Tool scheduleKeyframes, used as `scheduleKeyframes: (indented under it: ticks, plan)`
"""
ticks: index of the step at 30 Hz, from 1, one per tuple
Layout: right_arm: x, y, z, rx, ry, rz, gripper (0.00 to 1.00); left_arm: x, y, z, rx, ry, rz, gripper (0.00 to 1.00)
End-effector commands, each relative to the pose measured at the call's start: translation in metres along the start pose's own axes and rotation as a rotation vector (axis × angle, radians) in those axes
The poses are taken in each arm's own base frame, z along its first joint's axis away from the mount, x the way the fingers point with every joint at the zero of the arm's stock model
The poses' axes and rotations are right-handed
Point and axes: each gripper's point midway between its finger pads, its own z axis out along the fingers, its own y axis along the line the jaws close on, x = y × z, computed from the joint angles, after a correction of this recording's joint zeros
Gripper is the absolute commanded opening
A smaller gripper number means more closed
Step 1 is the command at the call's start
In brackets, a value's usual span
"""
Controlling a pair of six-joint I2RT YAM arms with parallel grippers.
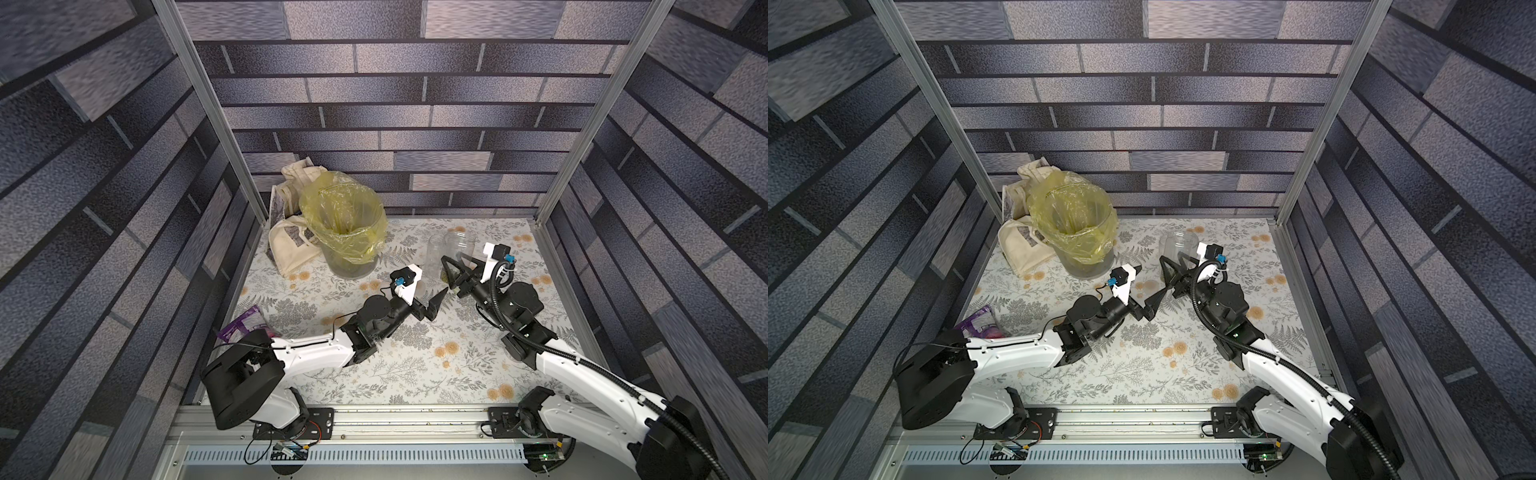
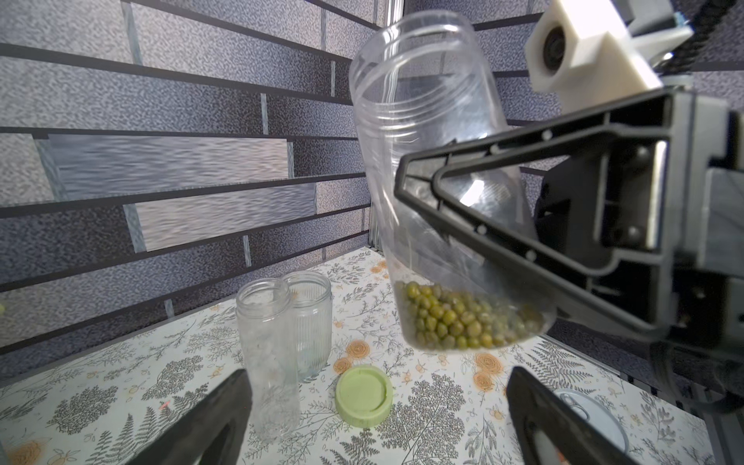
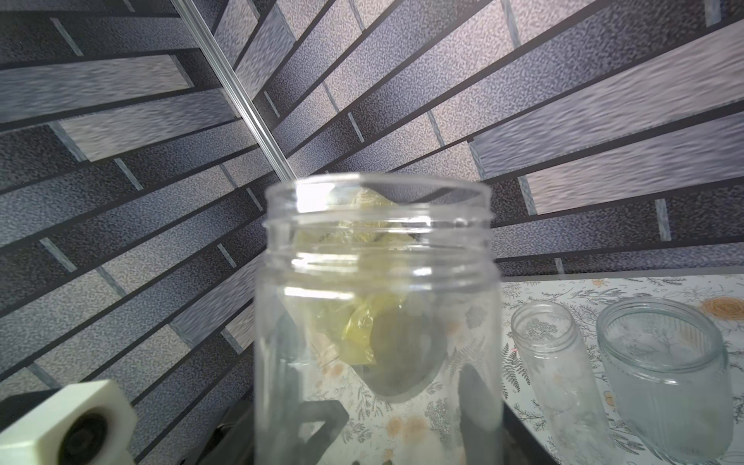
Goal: Empty moldy mung beans from jars
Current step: Pour the moldy mung beans from the jar into the trash bin.
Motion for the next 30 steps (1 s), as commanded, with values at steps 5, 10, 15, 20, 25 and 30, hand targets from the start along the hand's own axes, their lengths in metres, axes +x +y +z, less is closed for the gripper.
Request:
scheduleKeyframes:
  ticks: [5,10,15,20,25,30]
  plan:
    - [-0.032,0.016,0.002,-0.040,-0.095,0.053,0.49,-0.039,-0.006,0.006,-0.021,-0.187,0.081,1.00]
    - [-0.032,0.013,0.004,-0.038,-0.115,0.073,0.50,-0.049,-0.016,0.020,-0.001,-0.191,0.092,1.00]
    - [-0.031,0.014,0.008,-0.051,-0.119,0.107,0.51,-0.054,-0.029,0.025,0.043,-0.215,0.119,0.99]
    - [-0.032,0.018,0.014,-0.080,-0.120,0.136,0.51,-0.061,-0.028,0.027,0.028,-0.232,0.123,0.98]
    - [-0.031,0.021,0.019,-0.103,-0.117,0.167,0.51,-0.071,-0.028,0.032,0.019,-0.258,0.137,0.97]
    - [-0.029,0.023,0.022,-0.118,-0.108,0.193,0.51,-0.078,-0.026,0.036,0.001,-0.287,0.132,0.90]
